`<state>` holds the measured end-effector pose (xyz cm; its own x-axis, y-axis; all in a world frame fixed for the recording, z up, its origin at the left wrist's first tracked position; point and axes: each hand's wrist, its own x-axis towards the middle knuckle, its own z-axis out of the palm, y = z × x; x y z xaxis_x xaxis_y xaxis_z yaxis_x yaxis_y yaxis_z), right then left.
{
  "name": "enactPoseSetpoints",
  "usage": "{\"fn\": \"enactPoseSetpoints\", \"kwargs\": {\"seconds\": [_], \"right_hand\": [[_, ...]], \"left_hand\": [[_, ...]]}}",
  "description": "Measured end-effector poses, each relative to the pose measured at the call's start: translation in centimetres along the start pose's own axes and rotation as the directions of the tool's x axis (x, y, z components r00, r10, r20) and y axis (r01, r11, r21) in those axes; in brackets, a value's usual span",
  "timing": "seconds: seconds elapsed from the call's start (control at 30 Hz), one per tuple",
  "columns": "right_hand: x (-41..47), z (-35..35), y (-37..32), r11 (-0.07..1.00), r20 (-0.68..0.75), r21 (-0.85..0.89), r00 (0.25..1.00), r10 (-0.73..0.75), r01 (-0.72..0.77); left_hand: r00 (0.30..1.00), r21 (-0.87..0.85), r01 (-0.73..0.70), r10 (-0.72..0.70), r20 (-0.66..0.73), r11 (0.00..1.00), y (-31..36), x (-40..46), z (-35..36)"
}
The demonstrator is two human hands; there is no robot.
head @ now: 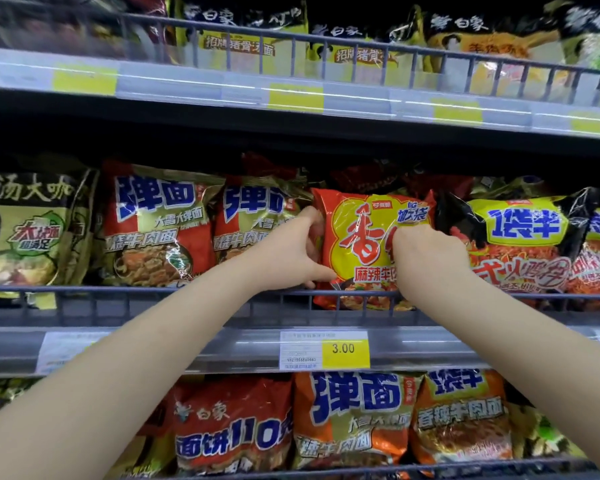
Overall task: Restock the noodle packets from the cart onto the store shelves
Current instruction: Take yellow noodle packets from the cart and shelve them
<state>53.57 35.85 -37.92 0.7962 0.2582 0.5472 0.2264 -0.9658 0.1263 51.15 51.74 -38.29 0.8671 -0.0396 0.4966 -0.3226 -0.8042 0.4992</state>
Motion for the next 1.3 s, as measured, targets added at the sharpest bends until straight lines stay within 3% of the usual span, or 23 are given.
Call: {"fn": "enactPoseSetpoints", "kwargs": {"seconds": [0.13,0.27,0.37,0.5,0.67,0.83,1.07,1.3], "right_hand": [[-0.8,-1.6,0.1,0.999,-0.001,0.03,1.0,0.012,-0.012],[-1.4,-2.6,-0.8,0.996,-0.104,0.083,0.994,-0.028,0.037],[-1.5,-2.9,-2.8,0.967,-0.189,0.187,0.972,-0.138,0.174],[-0.1,-2.2,-5.9,0.869,-0.206,0.382,0.946,-0.251,0.314],[1.7,-1.4,-8.6,0.798,-0.178,0.536,0.961,-0.213,0.276],[2.1,-1.2,-10.1,0.846,-0.188,0.47,0.965,-0.185,0.253],[2.4,0.1,-11.6,0.881,-0.071,0.423,0.978,-0.198,0.209],[3.4,0.8,-11.6,0.921,0.01,0.337,0.977,-0.212,0.196]], "left_hand": [[0.992,-0.102,0.125,-0.126,-0.001,0.987,-1.1,-0.7,-1.7],[0.958,-0.113,0.211,-0.228,-0.173,0.971,-2.7,-1.6,-4.9],[0.911,-0.116,0.294,-0.315,-0.266,0.949,-3.9,-1.9,-7.0],[0.878,-0.055,0.41,-0.41,-0.247,0.911,-4.5,-2.2,-7.2],[0.856,-0.066,0.458,-0.46,-0.236,0.886,-4.3,-1.6,-6.4],[0.836,0.027,0.512,-0.49,-0.247,0.859,-4.2,-1.0,-6.2],[0.791,0.011,0.579,-0.559,-0.247,0.815,-4.1,0.3,-6.6],[0.782,0.132,0.616,-0.585,-0.214,0.776,-4.2,1.0,-6.5]]}}
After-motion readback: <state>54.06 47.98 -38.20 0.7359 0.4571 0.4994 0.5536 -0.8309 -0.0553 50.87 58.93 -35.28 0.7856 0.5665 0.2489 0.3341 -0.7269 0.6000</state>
